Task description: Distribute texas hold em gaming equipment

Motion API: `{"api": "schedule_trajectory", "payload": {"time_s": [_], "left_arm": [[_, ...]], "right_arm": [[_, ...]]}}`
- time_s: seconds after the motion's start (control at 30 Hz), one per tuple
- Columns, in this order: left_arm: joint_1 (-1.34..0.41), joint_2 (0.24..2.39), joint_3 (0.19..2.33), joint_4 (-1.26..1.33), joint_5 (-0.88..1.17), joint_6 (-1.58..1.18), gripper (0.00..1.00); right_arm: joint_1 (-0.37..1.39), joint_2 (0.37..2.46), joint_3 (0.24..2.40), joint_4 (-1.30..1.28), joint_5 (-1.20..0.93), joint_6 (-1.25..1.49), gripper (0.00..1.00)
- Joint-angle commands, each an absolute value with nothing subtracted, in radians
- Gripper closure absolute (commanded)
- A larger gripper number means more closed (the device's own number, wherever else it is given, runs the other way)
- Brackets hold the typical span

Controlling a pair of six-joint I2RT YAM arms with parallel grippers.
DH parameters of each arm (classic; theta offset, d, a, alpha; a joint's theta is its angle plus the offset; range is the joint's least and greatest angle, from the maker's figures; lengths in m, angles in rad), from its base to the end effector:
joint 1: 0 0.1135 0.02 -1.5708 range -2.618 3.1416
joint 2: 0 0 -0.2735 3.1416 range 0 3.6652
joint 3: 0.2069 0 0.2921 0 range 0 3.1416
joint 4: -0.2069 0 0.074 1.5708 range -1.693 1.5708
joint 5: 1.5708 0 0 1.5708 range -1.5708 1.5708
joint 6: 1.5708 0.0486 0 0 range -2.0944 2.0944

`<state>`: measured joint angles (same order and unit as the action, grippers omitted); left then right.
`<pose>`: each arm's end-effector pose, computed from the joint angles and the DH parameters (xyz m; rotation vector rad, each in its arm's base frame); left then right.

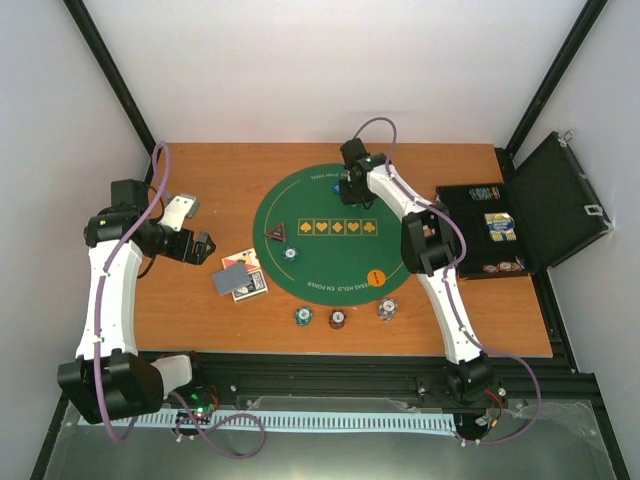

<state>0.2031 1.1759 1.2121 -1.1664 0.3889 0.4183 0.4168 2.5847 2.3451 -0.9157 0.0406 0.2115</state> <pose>0.2476 0.0322 0.3287 0.3919 2.5638 -0.3085 0.5436 0.2385 0.1364 -0.2682 2.7182 0.1252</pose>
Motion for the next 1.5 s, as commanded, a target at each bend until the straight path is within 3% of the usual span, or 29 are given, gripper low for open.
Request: {"api": "schedule_trajectory", "payload": {"time_s": [0.0, 0.13, 0.33, 0.5, 0.67, 0.93, 1.17, 1.47], "left_arm": [[0.207, 1.176, 1.237, -1.144, 0.399, 0.441, 0.0], [0.206, 1.175, 1.232, -1.14, 0.397, 0.442, 0.0], [0.207, 1.178, 1.238, -1.146, 0.397, 0.443, 0.0], [0.206, 1.175, 1.266, -1.179, 0.399, 0.45, 0.0], [0.207, 1.173, 1.292, -1.218, 0.408, 0.467, 0.0], [0.207, 1.164, 1.296, -1.288, 0.419, 0.545, 0.0], [0.207, 1.152, 1.282, -1.316, 0.423, 0.517, 0.0], [0.206, 1.129, 1.292, -1.34, 0.432, 0.486, 0.0]], "right_arm": [[0.42, 2.619, 2.387, -0.908, 0.007, 0.229, 0.72], [0.42, 2.628, 2.411, -0.923, 0.011, 0.232, 0.45], [0.424, 2.542, 2.425, -0.953, 0.045, 0.229, 0.32], [0.476, 2.386, 2.296, -0.962, 0.089, 0.232, 0.32], [0.646, 2.103, 1.889, -0.83, 0.135, 0.261, 0.31], [0.98, 1.831, 1.414, -0.667, 0.102, 0.388, 0.18], [1.133, 1.832, 1.321, -0.661, 0.085, 0.452, 0.14], [1.149, 1.909, 1.308, -0.652, 0.058, 0.445, 0.14]]}}
